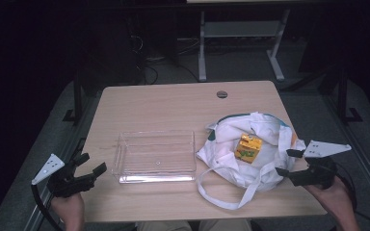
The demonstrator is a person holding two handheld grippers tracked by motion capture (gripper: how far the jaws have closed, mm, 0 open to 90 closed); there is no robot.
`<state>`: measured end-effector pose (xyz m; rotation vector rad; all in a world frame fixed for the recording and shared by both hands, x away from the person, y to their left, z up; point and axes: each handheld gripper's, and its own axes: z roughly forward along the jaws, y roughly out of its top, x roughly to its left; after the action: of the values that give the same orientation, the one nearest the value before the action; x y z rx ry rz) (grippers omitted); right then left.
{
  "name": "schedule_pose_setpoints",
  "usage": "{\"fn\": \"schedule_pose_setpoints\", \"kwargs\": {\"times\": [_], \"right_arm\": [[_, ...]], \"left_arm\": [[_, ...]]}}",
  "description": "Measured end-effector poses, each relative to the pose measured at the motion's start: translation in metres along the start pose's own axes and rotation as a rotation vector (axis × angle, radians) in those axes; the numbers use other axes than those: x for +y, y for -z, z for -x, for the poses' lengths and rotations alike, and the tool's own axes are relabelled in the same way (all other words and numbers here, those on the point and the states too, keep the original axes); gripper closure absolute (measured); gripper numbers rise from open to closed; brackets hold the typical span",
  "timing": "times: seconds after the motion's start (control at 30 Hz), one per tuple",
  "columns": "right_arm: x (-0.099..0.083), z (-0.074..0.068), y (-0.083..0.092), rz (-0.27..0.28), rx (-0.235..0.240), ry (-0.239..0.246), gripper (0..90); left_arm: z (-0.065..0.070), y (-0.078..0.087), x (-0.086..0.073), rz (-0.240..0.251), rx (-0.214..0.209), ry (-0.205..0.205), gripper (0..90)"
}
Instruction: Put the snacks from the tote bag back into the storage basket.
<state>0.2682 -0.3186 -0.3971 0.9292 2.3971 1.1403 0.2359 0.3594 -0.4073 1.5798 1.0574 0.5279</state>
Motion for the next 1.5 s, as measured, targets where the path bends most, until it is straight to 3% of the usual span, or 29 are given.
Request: {"fn": "schedule_pose_setpoints", "kwargs": {"times": [0.2, 0.63, 1.07, 1.5], "right_arm": [[0.009, 0.001, -0.003, -0.029, 0.035, 0.015, 19.6], [0.042, 0.007, -0.005, -0.054, 0.048, 0.062, 19.9], [0.070, 0.016, -0.020, -0.099, 0.077, 0.090, 20.1], [0.086, 0.014, -0.041, -0.160, 0.112, 0.123, 20.5]], "left_arm": [[0.001, 0.000, 0.000, -0.002, -0.001, -0.003, 12.5], [0.000, 0.003, 0.000, 0.003, 0.000, 0.004, 12.5], [-0.001, 0.004, 0.000, 0.016, 0.001, 0.015, 12.4], [-0.001, 0.004, 0.000, 0.020, -0.001, 0.019, 12.4]]}}
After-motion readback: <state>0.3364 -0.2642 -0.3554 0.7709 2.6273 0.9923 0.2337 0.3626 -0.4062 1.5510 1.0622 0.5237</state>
